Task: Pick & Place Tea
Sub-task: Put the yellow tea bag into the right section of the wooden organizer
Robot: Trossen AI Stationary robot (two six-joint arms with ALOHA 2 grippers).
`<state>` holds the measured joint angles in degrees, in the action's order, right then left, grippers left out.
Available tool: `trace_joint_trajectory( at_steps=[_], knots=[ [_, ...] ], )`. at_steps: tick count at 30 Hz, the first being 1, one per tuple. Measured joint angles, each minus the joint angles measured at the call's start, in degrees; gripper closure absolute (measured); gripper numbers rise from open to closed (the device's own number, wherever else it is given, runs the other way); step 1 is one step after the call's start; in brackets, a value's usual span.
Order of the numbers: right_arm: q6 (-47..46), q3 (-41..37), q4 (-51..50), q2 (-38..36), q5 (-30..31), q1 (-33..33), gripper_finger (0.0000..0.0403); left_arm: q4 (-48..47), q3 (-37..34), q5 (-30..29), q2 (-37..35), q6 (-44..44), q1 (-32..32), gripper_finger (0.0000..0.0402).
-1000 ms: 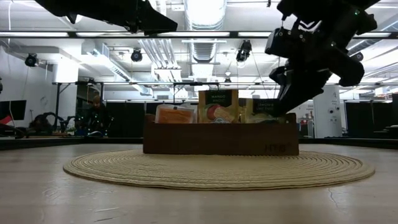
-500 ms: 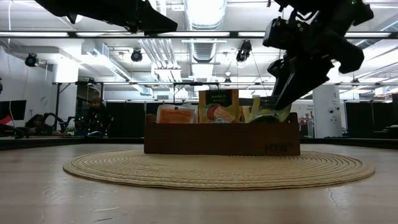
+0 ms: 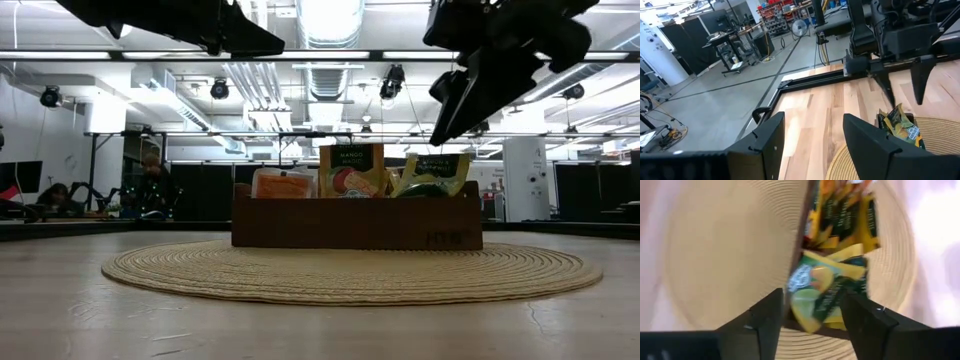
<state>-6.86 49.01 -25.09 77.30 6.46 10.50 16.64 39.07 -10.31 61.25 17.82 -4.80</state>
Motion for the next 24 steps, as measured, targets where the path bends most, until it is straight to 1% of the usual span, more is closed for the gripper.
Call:
trace_joint_trajectory(
  at_steps=[2, 4, 6, 9, 13, 19, 24],
  knots=[
    [-0.9, 0.0, 0.1, 0.1, -2.7, 0.0, 0.0232, -0.1, 0.0, 0.0, 0.0, 0.0, 0.0, 0.0207],
    [-1.0, 0.0, 0.8, 0.7, -5.7, 0.1, 0.0263, -0.1, 0.0, 0.0, 0.0, 0.0, 0.0, 0.0207],
    [-0.7, 0.0, 2.2, 1.7, -6.7, 0.7, 0.0304, -0.1, 0.0, 0.0, 0.0, 0.2, 0.0, 0.0207],
    [3.2, 0.0, 5.5, 3.4, -6.7, 2.2, 0.0375, -0.1, 0.0, 0.0, 0.0, 0.3, 0.0, 0.0207],
    [4.7, 0.0, 7.9, 6.0, -6.5, 2.7, 0.0392, -0.2, 0.0, 0.0, 0.0, 0.3, 0.0, 0.0207],
    [4.2, 0.0, 7.3, 9.6, -1.4, 1.3, 0.0394, -0.9, 0.0, 0.0, 0.0, 0.3, 0.0, 0.0207],
    [3.4, 0.0, 5.6, 11.0, 1.0, -0.5, 0.0394, -0.9, 0.0, 0.0, 0.0, 0.3, 0.0, 0.0207]
  ],
)
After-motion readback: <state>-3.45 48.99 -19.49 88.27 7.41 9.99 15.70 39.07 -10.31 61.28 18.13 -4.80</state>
